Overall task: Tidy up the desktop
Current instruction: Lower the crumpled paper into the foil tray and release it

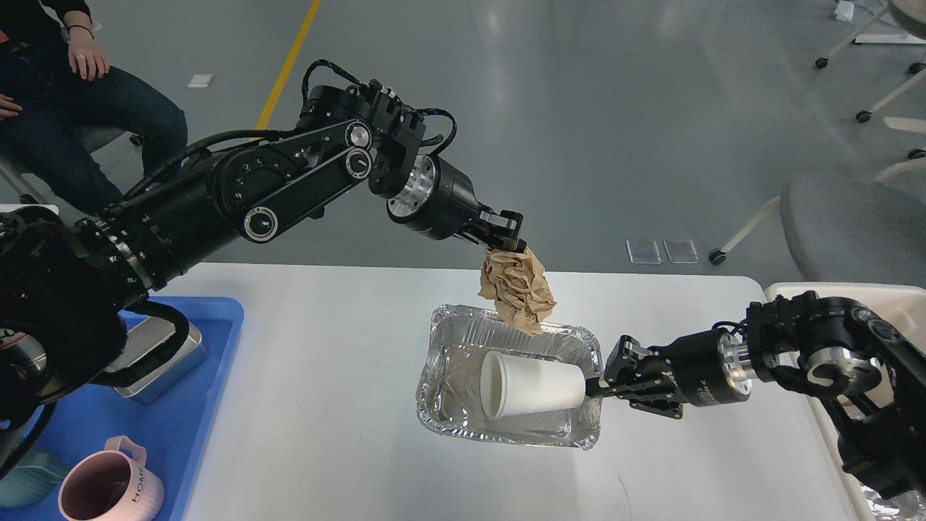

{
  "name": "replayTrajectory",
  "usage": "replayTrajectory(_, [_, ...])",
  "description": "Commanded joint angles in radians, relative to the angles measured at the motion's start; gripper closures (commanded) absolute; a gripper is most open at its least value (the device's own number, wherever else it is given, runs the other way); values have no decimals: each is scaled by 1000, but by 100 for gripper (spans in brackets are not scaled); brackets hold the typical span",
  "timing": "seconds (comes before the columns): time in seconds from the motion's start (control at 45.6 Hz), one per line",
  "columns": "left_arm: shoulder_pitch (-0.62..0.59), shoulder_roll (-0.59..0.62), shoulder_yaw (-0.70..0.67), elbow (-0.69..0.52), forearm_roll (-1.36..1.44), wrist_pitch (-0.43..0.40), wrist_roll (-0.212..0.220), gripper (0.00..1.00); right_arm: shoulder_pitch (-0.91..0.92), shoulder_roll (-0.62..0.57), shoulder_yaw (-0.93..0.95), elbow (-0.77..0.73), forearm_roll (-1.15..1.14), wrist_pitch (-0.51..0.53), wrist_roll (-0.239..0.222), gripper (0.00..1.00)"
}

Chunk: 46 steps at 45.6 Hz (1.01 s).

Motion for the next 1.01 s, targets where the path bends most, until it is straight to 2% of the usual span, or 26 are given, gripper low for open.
replayTrajectory(0.0, [5, -13, 14, 0, -2, 0, 1, 100, 1, -1, 1, 0, -2, 0, 2, 100])
replayTrajectory(0.285, [9, -13, 46, -1, -4, -3, -1, 99, 1, -1, 1, 0, -2, 0, 2, 100])
replayTrajectory(0.307, [9, -13, 46, -1, -5, -3, -2, 96, 1, -1, 1, 0, -2, 0, 2, 100])
replayTrajectory(0.329, [8, -13, 46, -1, -10, -3, -2, 88, 1, -1, 1, 0, -2, 0, 2, 100])
replayTrajectory(0.482, [8, -5, 40, -1, -13, -3, -4, 62, 1, -1, 1, 0, -2, 0, 2, 100])
replayTrajectory(0.613, [8, 1, 33, -1, -13, -9, -5, 53, 1, -3, 1, 2, -2, 0, 2, 100])
replayTrajectory(0.898, [0, 1, 31, -6, -13, -29, -7, 45, 3, -6, 23, 2, -2, 0, 2, 100])
replayTrajectory(0.986, [-1, 9, 28, -4, -13, -29, -5, 37, 1, -7, 26, 2, -2, 0, 2, 100])
